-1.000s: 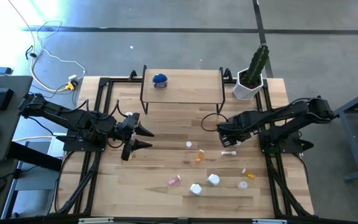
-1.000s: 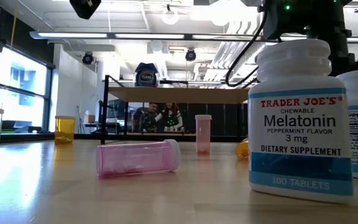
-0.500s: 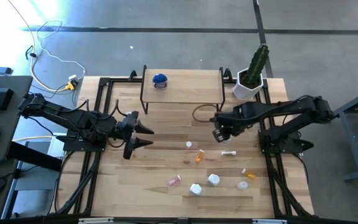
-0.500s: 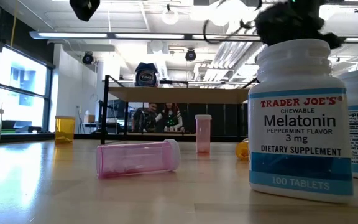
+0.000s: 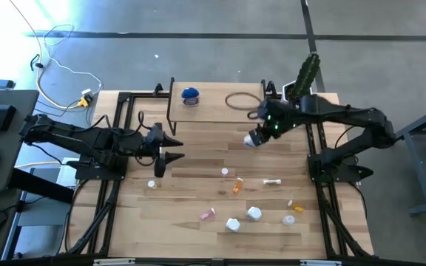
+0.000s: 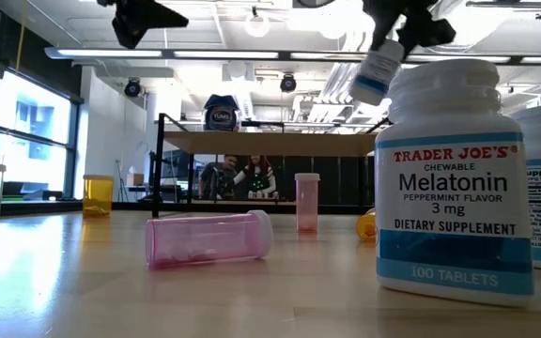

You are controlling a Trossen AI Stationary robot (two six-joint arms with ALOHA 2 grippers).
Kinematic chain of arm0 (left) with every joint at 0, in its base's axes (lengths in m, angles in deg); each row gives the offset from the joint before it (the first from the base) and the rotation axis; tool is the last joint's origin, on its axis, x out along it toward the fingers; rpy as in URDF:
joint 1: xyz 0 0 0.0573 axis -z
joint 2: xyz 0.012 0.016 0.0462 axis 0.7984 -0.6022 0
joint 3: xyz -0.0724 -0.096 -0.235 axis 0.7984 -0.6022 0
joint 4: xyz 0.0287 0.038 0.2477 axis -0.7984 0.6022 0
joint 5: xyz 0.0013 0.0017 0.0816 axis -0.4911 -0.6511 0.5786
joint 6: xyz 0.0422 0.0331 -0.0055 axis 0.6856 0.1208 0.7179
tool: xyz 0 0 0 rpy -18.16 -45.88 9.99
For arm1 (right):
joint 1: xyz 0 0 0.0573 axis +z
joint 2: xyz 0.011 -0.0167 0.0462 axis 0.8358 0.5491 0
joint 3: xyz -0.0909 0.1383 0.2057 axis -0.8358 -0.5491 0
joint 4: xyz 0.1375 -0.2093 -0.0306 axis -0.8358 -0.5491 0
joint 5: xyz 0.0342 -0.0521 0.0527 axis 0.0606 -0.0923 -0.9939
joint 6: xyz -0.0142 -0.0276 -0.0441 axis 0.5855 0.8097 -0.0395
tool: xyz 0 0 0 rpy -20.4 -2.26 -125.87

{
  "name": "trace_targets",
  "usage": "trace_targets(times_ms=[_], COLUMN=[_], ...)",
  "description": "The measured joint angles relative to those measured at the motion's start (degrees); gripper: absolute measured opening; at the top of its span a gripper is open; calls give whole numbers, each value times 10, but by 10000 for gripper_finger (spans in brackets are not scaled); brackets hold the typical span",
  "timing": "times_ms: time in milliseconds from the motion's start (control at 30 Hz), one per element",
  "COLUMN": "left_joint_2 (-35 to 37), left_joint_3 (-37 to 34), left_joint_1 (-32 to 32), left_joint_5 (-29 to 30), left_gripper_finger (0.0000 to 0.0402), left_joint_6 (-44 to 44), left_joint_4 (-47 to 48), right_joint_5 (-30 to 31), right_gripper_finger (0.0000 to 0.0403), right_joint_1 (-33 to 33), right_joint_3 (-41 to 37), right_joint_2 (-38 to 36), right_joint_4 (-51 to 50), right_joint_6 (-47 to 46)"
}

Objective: Pick and place medicine bottles onto shelf by color
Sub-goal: Put the top right large white pill bottle on the shelf

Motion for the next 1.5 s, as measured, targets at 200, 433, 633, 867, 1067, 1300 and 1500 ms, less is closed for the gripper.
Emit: trace_targets(times_ms=[200, 433, 633, 867, 1067, 1300, 1500], left_joint_2=[0, 0, 0, 0, 0, 0, 0], left_joint_3=[0, 0, 0, 0, 0, 0, 0], left_joint_1=[-45, -83, -100, -110, -113, -113, -113], left_joint_5=[0, 0, 0, 0, 0, 0, 0], left_gripper_finger=[204, 204, 204, 204, 204, 204, 204], left_joint_6=[19, 19, 19, 19, 19, 19, 17], left_joint_4=[2, 2, 2, 2, 2, 2, 2], right_joint_5=[0, 0, 1, -1, 2, 15, 15], right_gripper_finger=[159, 159, 159, 159, 159, 159, 159], right_joint_1=[-89, -199, -267, -292, -292, -291, -291], right_joint_3=[76, 226, 335, 392, 400, 400, 400], right_joint_2=[13, 99, 192, 272, 314, 338, 352], right_joint_4=[-9, -96, -174, -199, -197, -197, -199], right_joint_6=[93, 233, 327, 398, 435, 451, 463])
